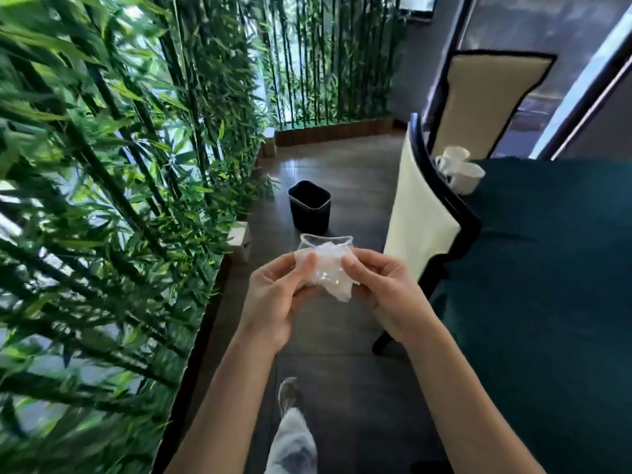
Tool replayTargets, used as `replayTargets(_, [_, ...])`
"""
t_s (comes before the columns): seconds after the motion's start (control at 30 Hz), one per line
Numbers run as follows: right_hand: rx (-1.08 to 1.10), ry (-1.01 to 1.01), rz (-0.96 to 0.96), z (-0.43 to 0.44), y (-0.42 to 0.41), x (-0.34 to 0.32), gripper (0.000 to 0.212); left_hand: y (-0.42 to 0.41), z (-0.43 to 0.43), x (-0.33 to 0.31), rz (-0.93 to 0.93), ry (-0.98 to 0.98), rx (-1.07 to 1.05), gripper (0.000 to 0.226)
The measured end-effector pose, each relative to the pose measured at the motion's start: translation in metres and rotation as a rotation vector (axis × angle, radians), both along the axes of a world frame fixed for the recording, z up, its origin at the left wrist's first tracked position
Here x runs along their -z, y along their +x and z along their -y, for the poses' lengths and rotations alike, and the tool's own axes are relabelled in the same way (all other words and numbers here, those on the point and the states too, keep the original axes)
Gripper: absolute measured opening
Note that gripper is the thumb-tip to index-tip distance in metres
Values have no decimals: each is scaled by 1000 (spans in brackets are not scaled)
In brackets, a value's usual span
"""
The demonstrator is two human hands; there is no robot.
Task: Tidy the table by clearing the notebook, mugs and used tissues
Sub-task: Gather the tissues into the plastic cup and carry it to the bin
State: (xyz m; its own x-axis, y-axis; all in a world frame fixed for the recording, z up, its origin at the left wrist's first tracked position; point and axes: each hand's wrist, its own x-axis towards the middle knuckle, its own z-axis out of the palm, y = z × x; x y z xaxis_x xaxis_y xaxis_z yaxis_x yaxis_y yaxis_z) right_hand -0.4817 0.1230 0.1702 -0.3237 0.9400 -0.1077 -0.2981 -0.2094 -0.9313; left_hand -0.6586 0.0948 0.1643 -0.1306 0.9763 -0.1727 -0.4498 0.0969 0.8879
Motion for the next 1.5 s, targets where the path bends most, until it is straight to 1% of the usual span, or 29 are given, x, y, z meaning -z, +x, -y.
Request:
replayTargets(0.2, [-55,28,-65,-155,-82,-4,44,-83,-153,-8,27,-1,-41,19])
replayTargets(0.3, [-5,10,-79,-226,-111,-8,38,-111,-225,-12,29,-3,-9,15])
replayTargets(0.37, [46,-15,-88,-265,-121,-10,41,-120,-268,-13,22,-1,14,15])
replayTargets(0.47, [118,-60,-95,-328,-125,-5,44,-128,-333,-6,13,15,47,22])
replayTargets(0.67, [186,-72,14,-460,-124,39,37,-132,-461,30,15,-47,57,23])
replayTargets(0.83, [178,-72,121,-599,-121,87,24,-127,-601,77,-10,-154,1,23])
replayTargets(0.97, [174,-181,192,-723,-126,133,21,-131,-723,127,-45,-292,-48,22])
replayTargets(1.07, [192,-283,275,-797,-135,173,23,-133,-799,171,-108,-372,-55,16])
replayTargets(1.17, [161,-376,342,-854,-144,226,16,-138,-856,225,-127,-477,-90,14])
replayTargets(1.2, [146,-406,353,-873,-148,248,14,-142,-876,248,-119,-505,-87,11])
replayTargets(1.23, [124,-433,363,-890,-152,271,19,-146,-895,273,-121,-535,-83,9])
replayTargets(1.3, [129,-509,388,-921,-162,325,34,-153,-931,329,-151,-607,-85,13])
replayTargets(1.33, [146,-544,401,-934,-165,348,37,-155,-945,352,-170,-642,-84,13])
replayTargets(1.43, [183,-640,454,-972,-179,437,31,-161,-992,438,-246,-738,-37,13])
replayTargets(1.5, [212,-699,508,-996,-186,490,28,-164,-1018,491,-339,-767,18,21])
